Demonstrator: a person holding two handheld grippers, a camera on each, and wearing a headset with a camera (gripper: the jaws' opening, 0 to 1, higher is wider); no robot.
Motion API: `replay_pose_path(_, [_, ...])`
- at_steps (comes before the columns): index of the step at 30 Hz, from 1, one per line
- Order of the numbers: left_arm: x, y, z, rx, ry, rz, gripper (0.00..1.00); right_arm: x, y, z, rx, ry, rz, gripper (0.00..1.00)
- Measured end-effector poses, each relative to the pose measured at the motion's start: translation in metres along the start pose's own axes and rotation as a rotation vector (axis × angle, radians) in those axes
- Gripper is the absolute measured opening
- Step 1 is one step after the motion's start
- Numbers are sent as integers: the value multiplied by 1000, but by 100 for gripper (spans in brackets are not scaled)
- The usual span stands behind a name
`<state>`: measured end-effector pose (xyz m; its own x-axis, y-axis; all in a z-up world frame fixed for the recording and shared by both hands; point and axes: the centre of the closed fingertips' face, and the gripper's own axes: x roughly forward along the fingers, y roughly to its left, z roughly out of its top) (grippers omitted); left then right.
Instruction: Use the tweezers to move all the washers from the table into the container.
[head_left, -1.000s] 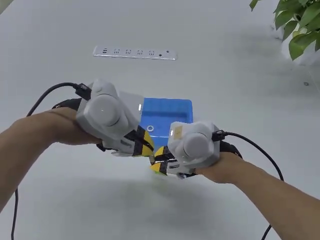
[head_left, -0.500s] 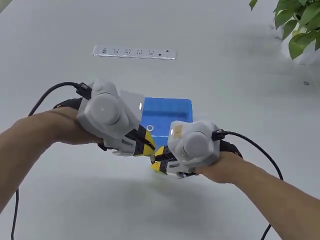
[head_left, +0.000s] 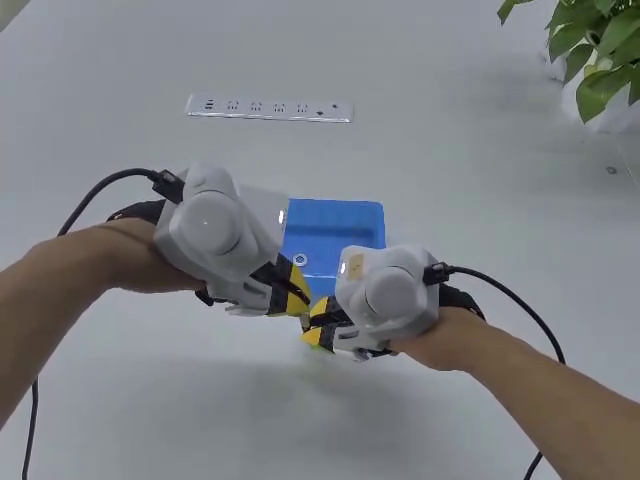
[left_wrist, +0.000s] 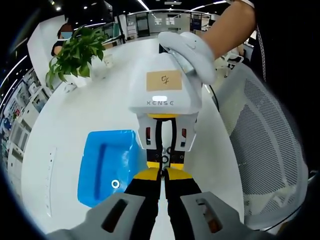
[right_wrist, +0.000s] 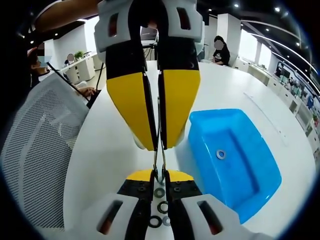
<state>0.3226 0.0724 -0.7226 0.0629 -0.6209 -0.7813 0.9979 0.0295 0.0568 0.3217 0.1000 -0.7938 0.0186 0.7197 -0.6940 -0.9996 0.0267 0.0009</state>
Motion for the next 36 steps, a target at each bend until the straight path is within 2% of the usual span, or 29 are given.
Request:
replay_pose_path(11, [-7,2,1,4,4,12,6,-5,-2,7,-19,1,-4,10])
replay_pose_path(21, [-18,4,8,13,6,28,6,-12,-3,16,-41,-5,-11,10])
replay_pose_path(36, [-35,14,14,30,12,53,6,-22,-14,35,-75,-18,-34,10])
